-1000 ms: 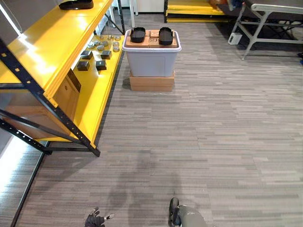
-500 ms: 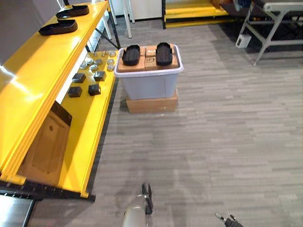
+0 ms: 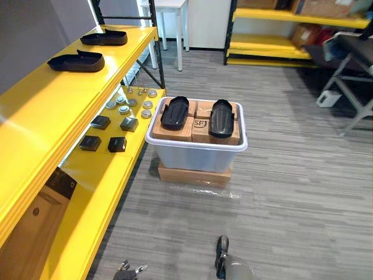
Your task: Walk over and take plastic housings, then place them on the shelf
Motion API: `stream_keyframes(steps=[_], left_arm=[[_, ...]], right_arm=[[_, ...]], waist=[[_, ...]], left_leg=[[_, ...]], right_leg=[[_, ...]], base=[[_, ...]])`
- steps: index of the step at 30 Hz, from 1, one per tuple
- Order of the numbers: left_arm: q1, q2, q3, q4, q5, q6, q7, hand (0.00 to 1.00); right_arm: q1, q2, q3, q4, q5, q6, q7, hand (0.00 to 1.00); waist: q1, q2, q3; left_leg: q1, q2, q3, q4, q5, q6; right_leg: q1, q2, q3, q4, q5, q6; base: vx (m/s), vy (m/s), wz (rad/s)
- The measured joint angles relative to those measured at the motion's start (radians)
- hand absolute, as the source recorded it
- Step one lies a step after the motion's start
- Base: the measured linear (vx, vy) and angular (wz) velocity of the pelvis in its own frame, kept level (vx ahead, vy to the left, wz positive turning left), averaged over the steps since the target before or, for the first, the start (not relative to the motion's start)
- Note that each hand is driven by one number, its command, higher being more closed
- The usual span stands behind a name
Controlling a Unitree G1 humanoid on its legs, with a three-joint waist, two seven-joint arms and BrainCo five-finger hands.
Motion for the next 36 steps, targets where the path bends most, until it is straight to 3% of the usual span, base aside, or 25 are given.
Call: stream_keyframes(steps=[2,3,4,5,6,7,9,10,11,12,13,15,16,19,21,24,25,26,30,34,36], left_arm=[[0.006,-0.021,0.051,-0.003,-0.003,0.000,-0.004,0.00],[0.018,-0.021,0.052,-0.004,-0.004,0.000,-0.006,0.00],[0.045,-0.021,0.067,-0.008,-0.005,0.001,-0.006,0.00],[0.065,-0.021,0.068,-0.008,-0.013,0.004,-0.004,0.00],[0.069,-0.021,0.068,-0.008,-0.023,0.005,-0.005,0.00],[0.072,-0.023,0.069,-0.010,-0.040,0.006,-0.010,0.00],[0.080,-0.022,0.068,-0.010,-0.043,0.006,-0.012,0.00],[0.084,-0.021,0.068,-0.011,-0.042,0.007,-0.012,0.00],[0.094,-0.024,0.064,-0.010,-0.042,0.009,-0.013,0.00],[0.114,-0.022,0.044,-0.009,-0.042,0.008,-0.013,0.00],[0.119,-0.009,0.029,-0.005,-0.042,0.009,-0.011,0.00],[0.105,0.024,-0.016,0.005,-0.041,0.007,-0.008,0.00],[0.106,0.027,-0.019,0.007,-0.042,0.007,-0.007,0.00],[0.120,0.043,-0.059,0.006,-0.042,0.009,-0.004,0.00],[0.121,0.060,-0.103,-0.023,-0.043,0.009,-0.003,0.00],[0.124,0.078,-0.129,-0.081,-0.044,-0.002,0.001,0.00],[0.117,0.088,-0.129,-0.092,-0.044,-0.010,0.002,0.00],[0.115,0.099,-0.128,-0.101,-0.044,-0.016,0.005,0.00],[0.140,0.042,-0.128,-0.101,-0.042,-0.021,0.015,0.00],[0.130,0.023,-0.146,-0.110,-0.043,-0.022,0.015,0.00],[0.112,0.028,-0.171,-0.127,-0.043,-0.024,0.018,0.00]], right_arm=[[0.034,0.027,-0.027,-0.024,0.005,0.001,0.005,0.00],[0.041,0.029,-0.025,-0.026,0.008,0.001,0.006,0.00],[0.045,0.030,-0.015,-0.029,0.031,0.001,0.005,0.00],[0.045,0.026,-0.007,-0.031,0.049,0.001,0.005,0.00],[0.044,0.023,-0.007,-0.035,0.053,0.001,0.004,0.00],[0.036,0.017,-0.006,-0.035,0.072,0.001,0.004,0.00],[0.006,0.013,-0.009,-0.043,0.082,0.001,-0.003,0.00],[-0.005,0.018,-0.010,-0.064,0.082,0.000,-0.005,0.00],[-0.007,0.016,-0.005,-0.108,0.083,-0.001,-0.004,0.00],[-0.004,0.013,0.019,-0.150,0.083,-0.002,-0.006,0.00],[-0.009,0.023,0.038,-0.160,0.083,-0.006,-0.011,0.00],[-0.002,0.038,0.106,-0.234,0.083,-0.014,-0.021,0.00],[-0.005,0.037,0.114,-0.253,0.081,-0.015,-0.023,0.00],[-0.026,0.037,0.184,-0.417,0.030,-0.025,-0.044,0.00],[-0.029,0.034,0.220,-0.497,-0.008,-0.041,-0.054,0.00],[-0.021,0.029,0.250,-0.602,-0.040,-0.044,-0.064,0.00],[-0.011,0.029,0.251,-0.665,-0.044,-0.044,-0.067,0.00],[0.010,0.029,0.248,-0.730,-0.049,-0.048,-0.081,0.00],[0.020,-0.012,0.224,-0.862,-0.116,-0.068,-0.116,0.00],[-0.014,-0.025,0.215,-0.892,-0.154,-0.077,-0.148,0.00],[-0.089,-0.039,0.203,-0.877,-0.157,-0.078,-0.181,0.00]], waist=[[0.002,0.027,0.018],[0.007,0.024,0.022],[0.016,0.020,0.025],[0.021,0.008,0.024],[0.025,0.004,0.024],[0.034,0.001,0.027],[0.042,-0.010,0.037],[0.045,-0.021,0.043],[0.048,-0.021,0.040],[0.062,-0.012,0.032],[0.067,-0.027,0.028],[0.061,-0.053,0.016],[0.064,-0.053,0.015],[0.072,-0.051,0.015],[0.072,-0.049,0.015],[0.062,-0.040,0.006],[0.062,-0.048,0.003],[0.056,-0.072,-0.006],[0.040,-0.021,-0.012],[0.040,-0.018,0.011],[0.041,-0.013,0.063]], left_leg=[[-0.187,0.117,0.006,0.564,0.133,-0.169],[-0.224,0.149,0.033,0.687,0.137,-0.174],[-0.283,0.211,0.112,0.866,0.123,-0.149],[-0.348,0.235,0.175,0.927,0.083,-0.086],[-0.381,0.236,0.204,0.918,0.073,-0.072],[-0.442,0.235,0.254,0.842,0.054,-0.083],[-0.480,0.195,0.323,0.572,0.021,-0.108],[-0.478,0.144,0.334,0.381,0.022,-0.109],[-0.473,0.072,0.312,0.121,0.069,-0.079],[-0.470,0.024,0.247,-0.011,0.249,-0.068],[-0.469,0.008,0.244,0.013,0.249,-0.042],[-0.498,-0.027,0.223,0.081,0.159,-0.025],[-0.495,-0.027,0.224,0.095,0.140,-0.020],[-0.417,-0.028,0.257,0.063,0.094,-0.006],[-0.352,-0.027,0.268,0.003,0.094,-0.006],[-0.281,-0.007,0.276,-0.077,0.107,-0.027],[-0.274,-0.004,0.274,-0.098,0.118,-0.045],[-0.271,-0.020,0.261,-0.113,0.123,-0.064],[-0.239,0.024,0.229,-0.199,0.149,-0.116],[-0.272,0.034,0.197,-0.201,0.155,-0.123],[-0.317,0.018,0.167,-0.165,0.154,-0.121]], right_leg=[[0.174,0.061,-0.055,-0.022,-0.089,-0.047],[0.225,0.079,-0.057,-0.043,-0.105,-0.053],[0.326,0.109,-0.052,-0.109,-0.118,-0.066],[0.408,0.112,-0.048,-0.174,-0.126,-0.062],[0.439,0.109,-0.046,-0.200,-0.130,-0.057],[0.490,0.099,-0.043,-0.244,-0.133,-0.050],[0.554,0.067,-0.031,-0.285,-0.135,-0.040],[0.575,0.039,-0.028,-0.287,-0.146,-0.022],[0.598,0.015,-0.026,-0.288,-0.166,0.012],[0.618,0.007,-0.018,-0.291,-0.197,0.061],[0.632,-0.010,-0.013,-0.294,-0.209,0.078],[0.617,-0.055,-0.015,-0.227,-0.208,0.088],[0.602,-0.062,-0.007,-0.186,-0.207,0.091],[0.443,-0.106,0.069,0.170,-0.165,0.118],[0.378,-0.116,0.055,0.248,-0.226,0.125],[0.301,-0.074,0.053,0.072,-0.257,0.112],[0.266,-0.059,0.062,-0.051,-0.219,0.099],[0.250,-0.064,0.068,-0.159,-0.039,0.089],[0.289,-0.004,0.041,-0.222,-0.030,0.074],[0.289,0.007,0.005,-0.240,-0.028,0.071],[0.276,-0.008,-0.013,-0.246,-0.022,0.072]], base=[[0.70,-0.305,0.31],[0.64,-0.233,0.10],[0.60,-0.158,-0.11],[0.59,-0.126,-0.10],[0.55,-0.083,-0.03],[0.55,-0.040,-0.06],[0.53,0.021,-0.13],[0.49,0.114,-0.20],[0.57,0.191,-0.37],[0.48,0.204,-0.44],[0.50,0.193,-0.13],[0.52,0.196,0.30],[0.42,0.210,0.10],[0.38,0.199,-0.20],[0.31,0.062,-0.20],[0.25,-0.079,-0.07],[0.26,-0.201,0.15],[0.27,-0.218,0.31],[0.19,-0.172,0.12],[0.04,-0.061,0.21],[-0.05,0.057,0.37]])
